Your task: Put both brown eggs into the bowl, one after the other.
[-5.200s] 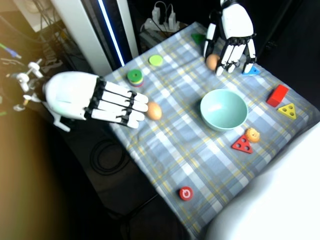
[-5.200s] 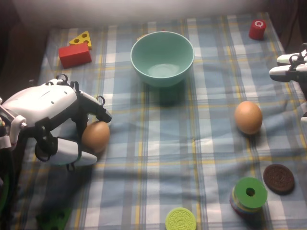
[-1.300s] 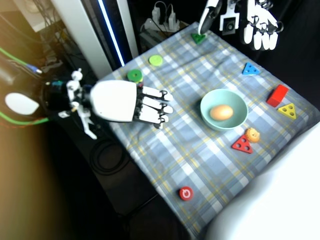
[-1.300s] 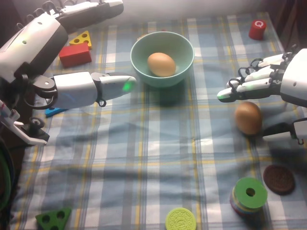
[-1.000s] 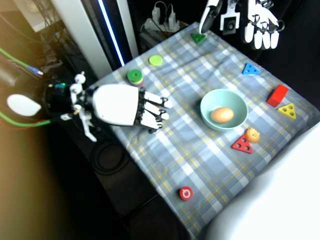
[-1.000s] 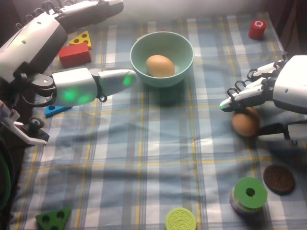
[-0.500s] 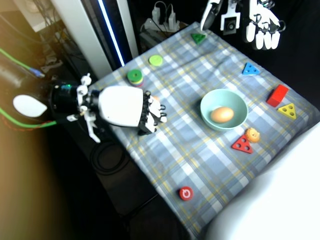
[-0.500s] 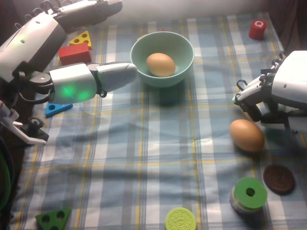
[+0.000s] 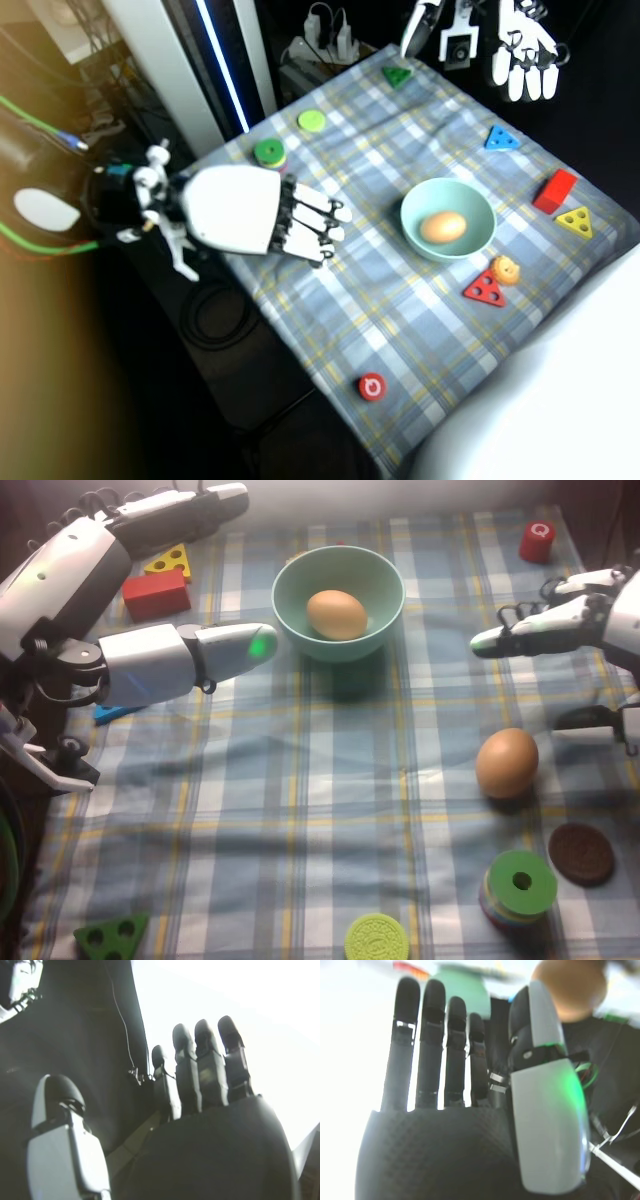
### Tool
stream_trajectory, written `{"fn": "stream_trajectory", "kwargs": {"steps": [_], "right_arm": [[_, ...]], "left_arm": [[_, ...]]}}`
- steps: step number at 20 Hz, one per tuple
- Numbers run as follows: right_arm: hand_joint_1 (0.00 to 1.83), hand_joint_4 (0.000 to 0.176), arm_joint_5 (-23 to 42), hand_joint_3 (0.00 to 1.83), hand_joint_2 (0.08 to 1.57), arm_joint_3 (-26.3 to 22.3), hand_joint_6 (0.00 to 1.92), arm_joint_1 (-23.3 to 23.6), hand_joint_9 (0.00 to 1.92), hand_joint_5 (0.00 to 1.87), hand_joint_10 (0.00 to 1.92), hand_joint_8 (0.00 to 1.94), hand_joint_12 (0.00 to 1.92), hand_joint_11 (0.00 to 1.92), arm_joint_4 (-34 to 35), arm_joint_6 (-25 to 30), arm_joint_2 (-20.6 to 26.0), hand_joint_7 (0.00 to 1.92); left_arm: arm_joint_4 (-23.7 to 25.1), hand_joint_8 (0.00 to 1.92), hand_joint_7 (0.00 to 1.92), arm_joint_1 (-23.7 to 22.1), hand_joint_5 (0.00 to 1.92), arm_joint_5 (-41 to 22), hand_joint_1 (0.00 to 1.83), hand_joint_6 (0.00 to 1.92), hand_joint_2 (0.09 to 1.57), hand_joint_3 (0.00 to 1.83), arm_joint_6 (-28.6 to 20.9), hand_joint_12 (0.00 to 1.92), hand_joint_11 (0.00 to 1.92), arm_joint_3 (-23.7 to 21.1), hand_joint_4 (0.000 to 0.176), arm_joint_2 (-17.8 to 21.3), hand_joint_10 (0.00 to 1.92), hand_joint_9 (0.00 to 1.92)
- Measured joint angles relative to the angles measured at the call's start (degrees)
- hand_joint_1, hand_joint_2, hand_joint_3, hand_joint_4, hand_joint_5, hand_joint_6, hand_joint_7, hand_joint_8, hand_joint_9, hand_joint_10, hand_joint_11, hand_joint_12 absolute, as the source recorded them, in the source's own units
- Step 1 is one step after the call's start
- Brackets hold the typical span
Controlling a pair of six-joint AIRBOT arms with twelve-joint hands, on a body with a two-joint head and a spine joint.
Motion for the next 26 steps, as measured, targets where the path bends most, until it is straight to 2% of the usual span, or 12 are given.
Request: {"fn": "stream_trajectory", "kwargs": {"steps": [2, 3, 4, 6, 7, 11, 12, 16, 18, 20, 25, 26], "right_arm": [[0.95, 0.007, 2.16, 0.0, 1.08, -0.98, 0.0, 0.02, 0.62, 0.42, 0.0, 0.0, 0.92, 0.25, 0.42, -0.07, 0.96, 0.56], [0.95, 0.0, 3.06, 0.0, 1.08, -1.25, 0.0, 0.02, 0.59, 0.43, 0.0, 0.0, 0.82, 0.27, 0.13, -0.04, 1.05, 0.54], [0.99, 0.009, 3.37, 0.0, 1.06, -1.79, 0.0, 0.02, 0.63, 0.41, 0.02, 0.01, 0.82, 0.34, -0.5, -0.04, 1.09, 0.56], [0.98, 0.072, 3.72, 0.0, 1.05, -2.8, 0.0, 0.0, 0.67, 0.37, 0.03, 0.0, 0.86, 0.46, -3.26, -0.02, 0.96, 0.55], [0.96, 0.038, 4.35, 0.0, 1.05, -2.86, 0.0, -0.39, 0.72, 0.39, 0.02, 0.0, 0.85, 0.51, -3.91, 0.02, 0.81, 0.55], [1.0, 0.021, 4.28, 0.0, 1.01, -2.78, 0.0, -0.68, 0.88, 0.39, 0.02, 0.0, 0.98, 0.66, -4.13, 0.11, 0.76, 0.58], [1.02, 0.0, 4.48, 0.0, 1.01, -2.6, 0.0, -1.16, 0.95, 0.42, 0.05, 0.0, 1.11, 0.67, -4.17, 0.26, 0.42, 0.6], [1.04, 0.046, 3.34, 0.0, 1.03, -1.97, 0.0, -1.68, 0.75, 0.4, 0.0, 0.0, 1.04, 0.43, -5.2, 1.36, -0.7, 0.54], [1.02, 0.021, 2.56, 0.0, 1.02, -1.16, 0.0, -1.66, 0.76, 0.41, 0.0, 0.0, 0.93, 0.56, -6.05, 2.56, -1.46, 0.55], [1.05, 0.032, 1.57, 0.0, 1.02, -0.52, 0.01, -1.68, 0.75, 0.41, 0.01, 0.01, 0.92, 0.58, -6.88, 3.26, -2.19, 0.56], [1.07, 0.0, -1.09, 0.0, 1.02, 0.17, 0.0, -1.64, 0.95, 0.55, 0.04, 0.02, 1.19, 0.69, -8.0, 3.54, -3.63, 0.7], [1.12, 0.0, -1.25, 0.0, 1.0, 0.17, 0.01, -1.62, 0.98, 0.62, 0.34, 0.03, 1.34, 0.78, -8.2, 3.54, -3.65, 0.82]], "left_arm": [[0.15, 0.0, 0.44, 0.0, 0.46, -0.2, 0.79, 0.0, 0.84, 0.0, -0.28, 0.53, 0.0, -0.04, 0.136, 0.11, 0.0, 0.3], [0.26, 0.0, 0.44, 0.0, 0.45, -0.17, 0.82, 0.0, 0.83, 0.0, -0.33, 0.5, 0.0, -0.04, 0.142, 0.11, 0.0, 0.29], [0.17, 0.0, 0.43, 0.0, 0.45, -0.13, 0.81, 0.0, 0.83, 0.0, -0.35, 0.5, 0.0, -0.04, 0.139, 0.11, 0.0, 0.29], [0.13, 0.0, 0.44, 0.0, 0.45, -0.17, 0.81, 0.0, 0.83, 0.0, -0.35, 0.54, 0.0, -0.04, 0.133, 0.11, 0.0, 0.3], [0.17, 0.0, 0.44, 0.0, 0.44, -0.17, 0.81, 0.0, 0.83, 0.0, -0.42, 0.54, 0.0, -0.04, 0.137, 0.11, 0.0, 0.3], [0.0, 0.0, 0.44, 0.13, 0.44, -0.17, 0.82, 0.0, 0.83, 0.0, -0.98, 0.51, 0.0, -0.04, 0.14, 0.11, 0.0, 0.29], [-0.02, 0.0, 0.45, 0.13, 0.44, -0.2, 0.79, 0.0, 0.85, 0.01, -1.01, 0.51, 0.0, -0.04, 0.143, 0.11, 0.0, 0.3], [0.07, 0.0, 0.44, 0.28, 0.42, -0.17, 0.77, 0.0, 0.85, 0.01, -1.16, 0.52, 0.0, -0.04, 0.144, 0.11, 0.0, 0.3], [-0.02, 0.0, 0.44, 0.28, 0.44, -0.22, 0.77, 0.01, 0.85, 0.0, -1.2, 0.51, 0.0, -0.04, 0.144, 0.11, 0.0, 0.29], [0.0, 0.0, 0.44, 0.28, 0.44, -0.17, 0.77, 0.0, 0.86, 0.0, -1.25, 0.59, 0.0, -0.04, 0.141, 0.11, 0.0, 0.31], [-0.02, 0.0, 0.45, 0.28, 0.45, -0.17, 0.77, 0.0, 0.86, 0.0, -1.51, 0.62, 0.0, -0.02, 0.141, 0.11, 0.0, 0.32], [0.0, 0.0, 0.45, 0.28, 0.45, -0.15, 0.76, 0.0, 0.86, 0.0, -1.64, 0.64, 0.0, 0.02, 0.145, 0.11, 0.0, 0.33]]}}
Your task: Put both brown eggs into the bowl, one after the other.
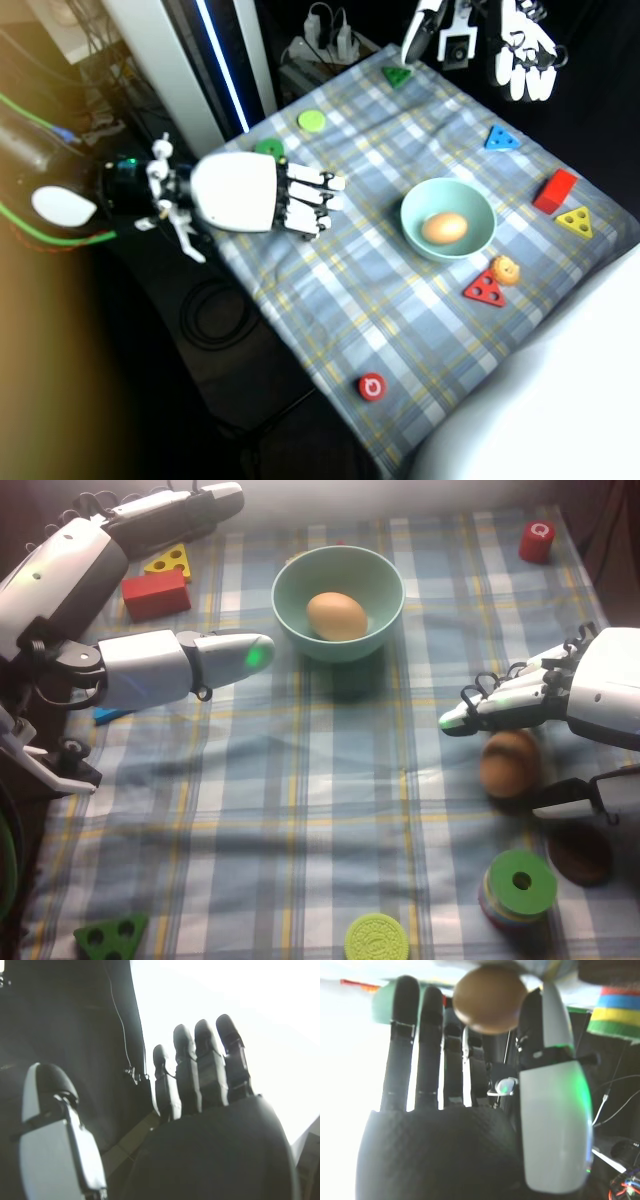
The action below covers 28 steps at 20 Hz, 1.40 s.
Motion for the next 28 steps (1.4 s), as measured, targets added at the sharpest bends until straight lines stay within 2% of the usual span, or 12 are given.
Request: {"fn": "stream_trajectory", "kwargs": {"steps": [1, 3, 4, 5, 9, 13, 14, 18, 20, 23, 25, 28], "right_arm": [[1.17, 0.0, -0.04, 0.0, 0.98, 0.07, 0.01, 0.0, 0.91, 0.69, 0.77, 0.07, 1.44, 0.83, 0.0, 0.0, -0.04, 0.9], [1.32, 0.0, -0.33, 0.0, 1.09, 0.13, 0.01, 0.33, 0.85, 0.8, 1.31, 0.93, 1.62, 0.9, -0.11, 0.04, -0.15, 0.93], [1.26, 0.0, -0.28, 0.02, 1.13, 0.17, 0.88, 0.44, 0.93, 0.87, 1.47, 1.09, 1.66, 1.0, -0.07, 0.02, -0.22, 0.92], [1.25, 0.0, -0.31, 0.0, 1.16, 0.26, 0.84, 0.63, 0.98, 0.88, 1.5, 1.33, 1.67, 1.07, -0.2, 0.09, -0.44, 0.9], [1.26, 0.0, -0.44, 0.0, 1.13, 0.74, 0.71, 1.53, 1.03, 0.99, 1.22, 1.25, 1.49, 1.02, -0.2, 0.15, -0.57, 0.98], [1.25, 0.0, 0.17, 0.0, 1.15, 1.81, 0.68, 2.36, 0.91, 1.01, 1.37, 1.38, 1.62, 0.95, 1.9, 0.17, -0.74, 0.89], [1.15, 0.0, 0.59, 0.0, 1.1, 2.29, 0.82, 2.54, 0.85, 1.04, 1.81, 1.62, 1.86, 0.94, 2.82, 0.15, -0.85, 0.74], [1.13, 0.0, 2.86, 0.0, 1.12, 3.15, 1.0, 5.05, 0.77, 0.96, 1.68, 1.47, 1.81, 0.79, 5.79, -1.73, -1.55, 0.68], [1.24, 0.0, 3.08, 0.0, 1.12, 4.37, 0.71, 7.78, 0.86, 1.03, 1.31, 1.32, 1.57, 0.77, 5.88, -2.89, -2.6, 0.91], [1.25, 0.0, 3.08, 0.0, 1.14, 7.93, 0.65, 13.94, 0.73, 1.04, 1.41, 1.4, 1.71, 0.61, 7.72, -4.76, -6.36, 0.88], [1.25, 0.0, 1.9, 0.0, 1.08, 9.88, 0.65, 17.03, 0.85, 1.1, 1.04, 1.07, 1.43, 0.6, 7.78, -5.31, -8.37, 1.03], [1.38, 0.0, -2.69, 0.0, 1.04, 11.54, 0.83, 21.09, 1.06, 1.06, 1.04, 0.38, 1.21, 0.82, 8.0, -9.51, -10.97, 1.26]], "left_arm": [[0.0, 0.0, 0.45, 0.0, 0.45, 0.0, 0.76, 0.0, 0.86, 0.0, -0.04, 0.65, 0.0, 0.0, 0.144, 0.0, 0.0, 0.33], [0.04, 0.0, 0.45, 0.0, 0.45, 0.0, 0.79, 0.0, 0.85, 0.0, -0.22, 0.61, 0.0, 0.0, 0.134, -0.02, 0.0, 0.33], [0.04, 0.0, 0.46, 0.0, 0.45, 0.09, 0.8, 0.0, 0.84, 0.0, -0.26, 0.61, 0.0, 0.13, 0.138, -0.02, 0.0, 0.33], [-0.02, 0.0, 0.46, 0.0, 0.45, 0.0, 0.81, 0.0, 0.84, 0.0, -0.39, 0.63, 0.0, 0.13, 0.141, -0.02, 0.0, 0.33], [-0.11, 0.0, 0.45, 0.0, 0.45, 0.04, 0.83, 0.0, 0.83, 0.0, -0.44, 0.62, 0.0, 0.13, 0.133, -0.02, 0.0, 0.32], [-0.15, 0.0, 0.45, 0.0, 0.45, 0.07, 0.83, 0.0, 0.83, 0.0, -0.42, 0.59, 0.0, 0.13, 0.137, -0.02, 0.0, 0.32], [-0.22, 0.0, 0.46, 0.0, 0.46, 0.07, 0.84, 0.0, 0.82, 0.0, -0.42, 0.56, 0.0, 0.13, 0.136, -0.02, 0.0, 0.33], [-0.04, 0.0, 0.46, 0.0, 0.47, 0.09, 0.83, 0.0, 0.83, 0.0, -0.48, 0.55, 0.0, 0.26, 0.131, -0.02, 0.0, 0.32], [-0.68, 0.0, 0.45, 0.02, 0.46, 0.17, 0.81, 0.0, 0.84, 0.0, -0.55, 0.56, 0.0, 0.37, 0.139, -0.02, 0.0, 0.32], [-0.35, 0.0, 0.46, 0.0, 0.47, 0.22, 0.8, 0.01, 0.84, 0.0, -0.59, 0.57, 0.0, 0.35, 0.133, -0.02, 0.0, 0.32], [-0.33, 0.0, 0.45, 0.0, 0.45, 0.39, 0.76, 0.0, 0.86, 0.01, -0.66, 0.54, 0.0, 0.61, 0.137, -0.02, 0.0, 0.31], [-0.28, 0.0, 0.45, -0.02, 0.46, 0.57, 0.66, 0.0, 0.89, 0.01, -1.01, 0.58, 0.0, 1.38, 0.142, -0.28, 0.0, 0.32]]}}
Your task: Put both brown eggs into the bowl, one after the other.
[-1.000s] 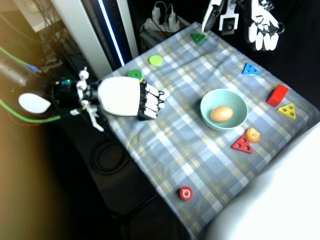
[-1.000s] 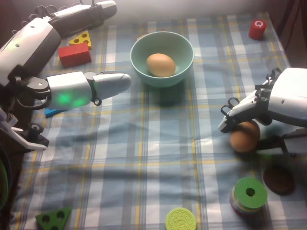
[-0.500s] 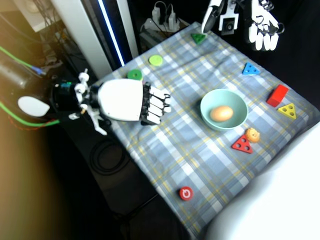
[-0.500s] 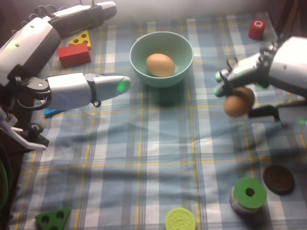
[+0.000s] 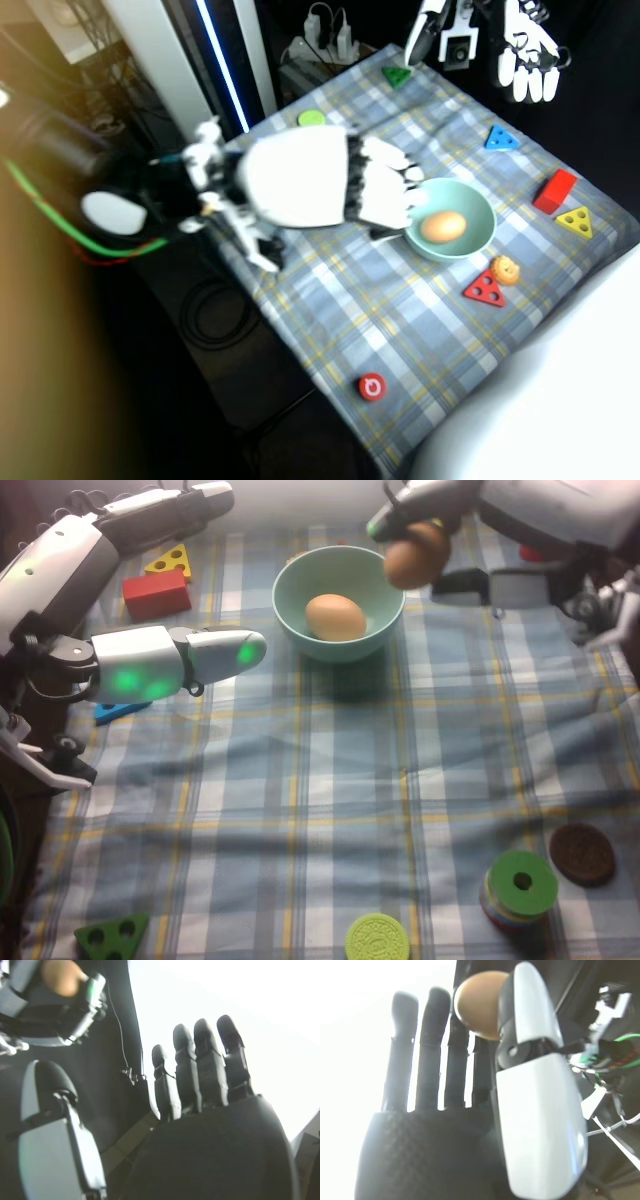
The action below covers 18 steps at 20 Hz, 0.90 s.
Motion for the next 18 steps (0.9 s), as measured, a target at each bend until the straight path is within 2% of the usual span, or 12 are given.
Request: {"fn": "stream_trajectory", "kwargs": {"steps": [2, 4, 5, 6, 7, 8, 9, 10, 11, 13, 17, 18], "right_arm": [[1.39, 0.0, -2.71, 0.0, 1.04, 0.74, 0.85, 0.68, 1.06, 1.04, 0.99, 0.22, 1.1, 0.83, -0.57, -1.14, -1.29, 1.35], [1.38, 0.0, -6.19, 0.0, 1.07, 1.81, 0.98, 1.33, 0.94, 1.0, 1.13, 0.4, 1.01, 0.66, -1.79, -1.36, -2.71, 1.23], [1.28, 0.0, -7.15, 0.01, 1.07, 2.29, 0.98, 1.44, 0.92, 1.05, 0.56, 0.6, 0.98, 0.64, -1.49, -1.75, -3.39, 1.12], [1.25, 0.0, -7.43, 0.0, 1.09, 2.49, 1.01, 1.66, 0.95, 1.05, 0.28, 0.77, 0.95, 0.64, -1.62, -1.77, -3.65, 1.02], [1.18, 0.0, -7.61, 0.0, 1.1, 2.62, 0.96, 1.84, 1.0, 1.0, 0.17, 0.32, 1.03, 0.62, -1.6, -1.79, -3.91, 0.95], [1.11, 0.0, -7.74, 0.0, 1.12, 2.69, 1.0, 2.1, 0.91, 0.97, 0.08, 0.12, 1.17, 0.39, -1.7, -1.79, -4.07, 0.92], [1.06, 0.052, -7.87, 0.0, 1.12, 2.75, 1.01, 2.21, 0.87, 0.96, 0.05, 0.05, 1.33, 0.28, -1.79, -1.79, -4.17, 0.89], [1.05, 0.008, -7.89, 0.0, 1.05, 2.75, 0.4, 2.25, 0.84, 0.84, 0.04, 0.02, 1.4, 0.25, -1.79, -1.79, -4.17, 0.83], [1.06, 0.009, -7.89, 0.0, 1.02, 2.75, 0.13, 2.25, 0.83, 0.8, 0.04, 0.0, 1.43, 0.34, -1.73, -1.79, -4.17, 0.75], [1.04, 0.038, -7.91, 0.0, 0.99, 2.75, 0.01, 2.25, 0.75, 0.67, 0.0, 0.0, 1.37, 0.28, -1.79, -1.81, -4.17, 0.63], [0.94, 0.127, -7.91, 0.0, 0.98, 2.73, 0.0, 2.25, 0.4, 0.34, 0.0, 0.0, 1.09, 0.0, -1.79, -1.81, -4.17, 0.38], [0.94, 0.132, -7.89, 0.0, 0.97, 2.56, 0.0, 2.25, 0.39, 0.31, 0.0, 0.0, 1.08, 0.0, -1.73, -1.84, -4.15, 0.36]], "left_arm": [[0.2, 0.0, 0.44, -0.11, 0.44, 0.61, 0.67, 0.0, 0.88, 0.0, -0.04, 0.51, 0.0, 0.15, 0.146, -0.22, 0.0, 0.31], [0.42, 0.01, 0.45, -0.33, 0.46, 1.22, 0.72, 0.01, 0.86, 0.0, -0.07, 0.51, 0.0, 0.17, 0.135, -0.22, 0.01, 0.33], [0.61, 0.0, 0.45, -0.44, 0.46, 1.16, 0.75, 0.0, 0.84, 0.0, -0.11, 0.5, 0.0, 0.26, 0.132, -0.22, 0.0, 0.33], [0.66, 0.0, 0.45, -0.46, 0.46, 1.07, 0.76, 0.0, 0.83, 0.0, -0.15, 0.49, 0.0, 0.28, 0.129, -0.22, 0.0, 0.33], [0.42, 0.0, 0.45, -0.46, 0.46, 1.11, 0.78, 0.0, 0.83, 0.0, -0.15, 0.49, 0.0, 0.28, 0.129, -0.22, 0.0, 0.33], [0.39, 0.0, 0.44, -0.46, 0.46, 1.18, 0.79, 0.0, 0.82, 0.0, -0.17, 0.46, 0.0, 0.28, 0.13, -0.22, 0.0, 0.33], [0.42, 0.0, 0.45, -0.46, 0.46, 1.18, 0.79, 0.0, 0.81, 0.0, -0.26, 0.49, 0.0, 0.28, 0.133, -0.22, 0.0, 0.34], [0.5, 0.0, 0.45, -0.46, 0.47, 1.11, 0.79, 0.0, 0.82, 0.0, -0.48, 0.49, 0.0, 0.28, 0.132, -0.22, 0.0, 0.34], [0.44, 0.0, 0.45, -0.44, 0.48, 1.16, 0.78, 0.0, 0.82, 0.0, -0.7, 0.49, 0.0, 0.28, 0.138, -0.22, 0.0, 0.34], [0.46, 0.0, 0.45, -0.44, 0.49, 1.11, 0.78, 0.0, 0.83, 0.0, -1.01, 0.52, 0.0, 0.39, 0.121, -0.22, 0.0, 0.34], [0.42, 0.0, 0.45, -0.44, 0.48, 1.14, 0.76, 0.0, 0.84, 0.0, -1.14, 0.51, 0.0, 0.39, 0.123, -0.22, 0.0, 0.34], [0.44, 0.0, 0.45, -0.44, 0.48, 1.14, 0.77, 0.0, 0.84, 0.0, -1.79, 0.47, 0.0, 0.39, 0.122, -0.22, 0.0, 0.34]]}}
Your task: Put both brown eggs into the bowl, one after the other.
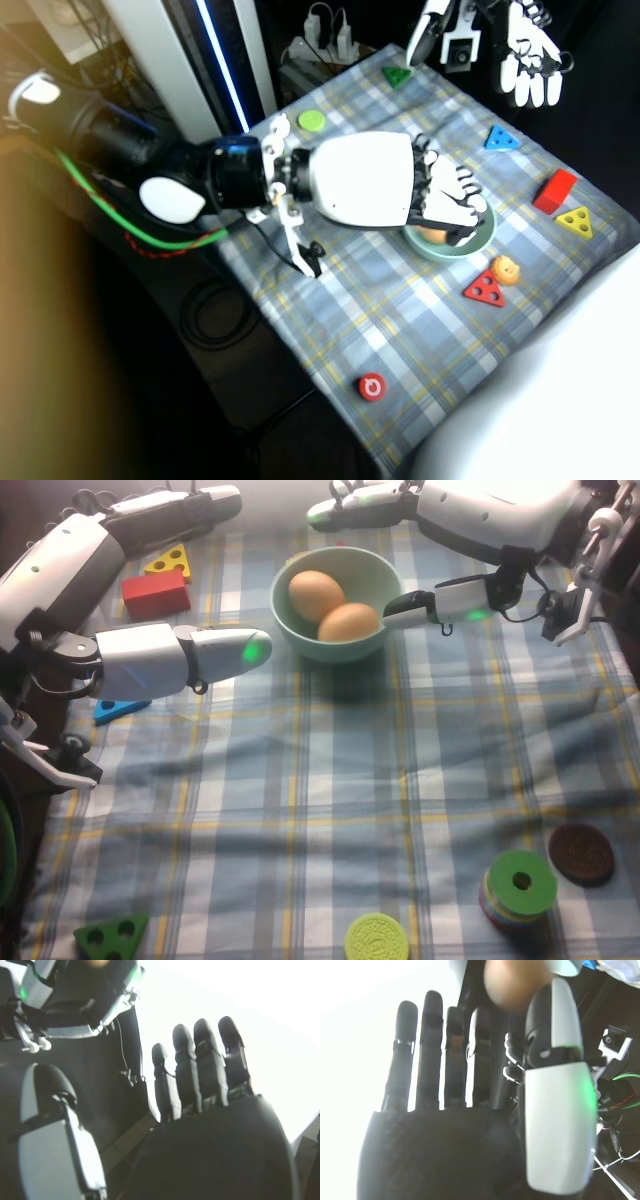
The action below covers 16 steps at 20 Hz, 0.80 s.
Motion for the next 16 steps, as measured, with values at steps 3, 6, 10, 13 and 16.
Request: {"fn": "stream_trajectory", "kwargs": {"steps": [3, 6, 10, 13, 16], "right_arm": [[0.98, 0.119, 0.13, 0.0, 0.94, -2.05, 0.0, 0.0, 0.42, 0.31, 0.01, 0.01, 1.07, 0.0, 0.13, -0.04, 1.14, 0.39], [0.88, 0.069, 7.5, 0.01, 1.0, -5.29, 0.0, -3.1, 0.41, 0.32, 0.0, 0.0, 1.11, 0.0, 4.76, -0.04, 5.68, 0.4], [0.68, 0.025, 22.21, 0.0, 1.15, -10.97, 0.0, -14.27, 0.44, 0.39, 0.0, 0.0, 0.65, 0.13, 14.49, -0.39, 12.57, 0.45], [0.38, 0.032, 38.05, 0.01, 1.34, -14.97, 0.0, -21.7, 0.53, 0.34, 0.01, 0.0, 0.69, 0.2, 19.67, 0.09, 14.47, 0.45], [0.46, 0.026, 46.95, 0.0, 1.19, -15.76, 0.0, -24.94, 0.69, 0.25, 0.0, 0.0, 0.32, 0.54, 22.51, 1.77, 14.69, 0.54]], "left_arm": [[0.39, 0.0, 0.47, 0.33, 0.49, -0.48, 0.79, 0.0, 0.84, 0.0, -3.45, 0.51, 0.0, 0.35, 0.108, 0.02, 0.0, 0.35], [4.24, 0.0, 0.44, 1.81, 0.47, -2.51, 0.88, 0.0, 0.83, 0.0, -12.72, 0.8, 0.0, 0.98, 0.078, 0.85, 0.0, 0.35], [9.88, 0.01, 0.11, 4.96, 0.03, -12.39, 0.79, 0.0, 0.88, 0.01, -34.86, 0.33, 0.0, 4.39, 0.092, 2.16, 0.0, 0.17], [10.82, 0.0, 0.02, 8.11, 0.0, -23.41, 0.66, 0.0, 0.87, 0.0, -45.44, 0.64, 0.0, 5.31, 0.175, 2.08, 0.01, 0.17], [10.73, 0.0, 0.12, 8.87, 0.0, -31.12, 0.31, 0.0, 1.08, 0.01, -53.66, 0.66, 0.0, 7.58, 0.0, 1.11, 0.0, 0.18]]}}
